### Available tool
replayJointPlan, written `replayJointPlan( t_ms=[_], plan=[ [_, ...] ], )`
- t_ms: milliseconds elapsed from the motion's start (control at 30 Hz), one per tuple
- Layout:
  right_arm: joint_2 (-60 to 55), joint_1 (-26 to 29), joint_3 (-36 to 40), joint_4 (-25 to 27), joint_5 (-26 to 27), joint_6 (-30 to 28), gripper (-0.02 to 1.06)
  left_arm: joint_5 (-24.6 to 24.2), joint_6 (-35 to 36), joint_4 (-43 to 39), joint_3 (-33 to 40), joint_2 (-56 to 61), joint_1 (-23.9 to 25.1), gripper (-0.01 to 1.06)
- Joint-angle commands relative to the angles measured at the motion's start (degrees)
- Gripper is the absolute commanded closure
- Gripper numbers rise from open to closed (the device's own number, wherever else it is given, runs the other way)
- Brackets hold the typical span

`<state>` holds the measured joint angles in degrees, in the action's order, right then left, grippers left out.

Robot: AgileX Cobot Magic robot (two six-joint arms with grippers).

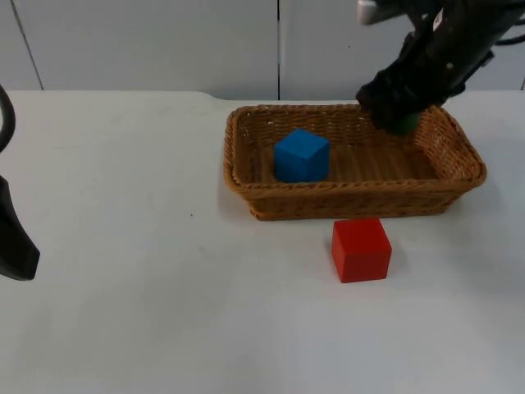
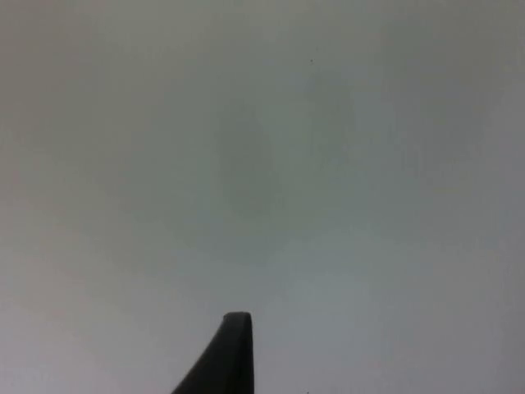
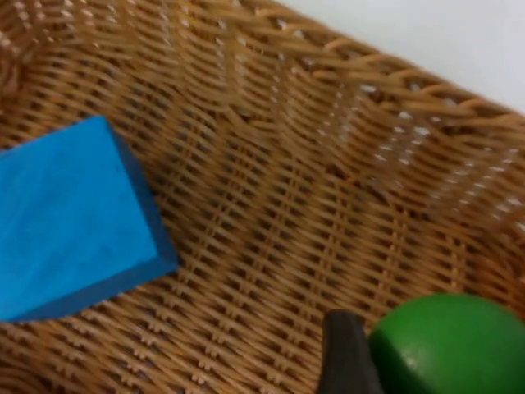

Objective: Place all geometric objects except the red cube into the basket.

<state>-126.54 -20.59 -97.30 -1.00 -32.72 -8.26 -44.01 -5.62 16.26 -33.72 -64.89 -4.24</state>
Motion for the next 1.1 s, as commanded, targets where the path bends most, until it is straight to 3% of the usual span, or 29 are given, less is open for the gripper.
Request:
replayJointPlan(
  t_ms=[0,67,167,200,333,367,400,500,700,1067],
  plan=[
    [-1.95,-0.14,-0.27,0.06,1.30,-0.12,1.04,0.13,-0.11,0.61,0.31,0.31,0.33,0.00],
    [-2.56,-0.14,-0.27,0.17,1.19,-0.12,1.03,0.12,-0.11,0.75,0.31,0.31,0.33,0.00],
    [-3.91,-0.14,-0.27,1.00,0.35,-0.12,0.88,-0.42,-0.45,0.87,0.31,0.31,0.33,0.00],
    [-3.91,-0.14,-0.27,1.00,0.35,-0.12,0.88,-0.42,-0.45,0.87,0.31,0.31,0.33,0.00],
    [-4.05,-0.14,-0.27,1.31,0.31,-0.12,0.58,-0.42,-0.70,0.87,0.31,0.31,0.33,0.00],
    [-4.05,-0.14,-0.27,1.31,0.31,-0.12,0.58,-0.42,-0.70,0.87,0.31,0.31,0.33,0.00],
    [-3.89,-0.14,-0.27,1.59,0.42,-0.12,0.47,-0.42,-0.70,0.87,0.31,0.31,0.33,0.00],
    [-3.20,-0.14,-0.27,2.76,0.64,-0.12,0.31,-0.42,-0.72,1.06,0.31,0.31,0.33,0.00],
    [0.28,-0.14,-0.27,2.79,-0.25,-0.12,0.28,-0.42,-0.72,1.11,0.31,0.31,0.33,0.00],
    [20.71,-0.14,-0.27,2.79,-7.15,-0.12,0.28,-0.42,-0.72,1.34,0.31,0.31,0.33,0.00]
  ],
)
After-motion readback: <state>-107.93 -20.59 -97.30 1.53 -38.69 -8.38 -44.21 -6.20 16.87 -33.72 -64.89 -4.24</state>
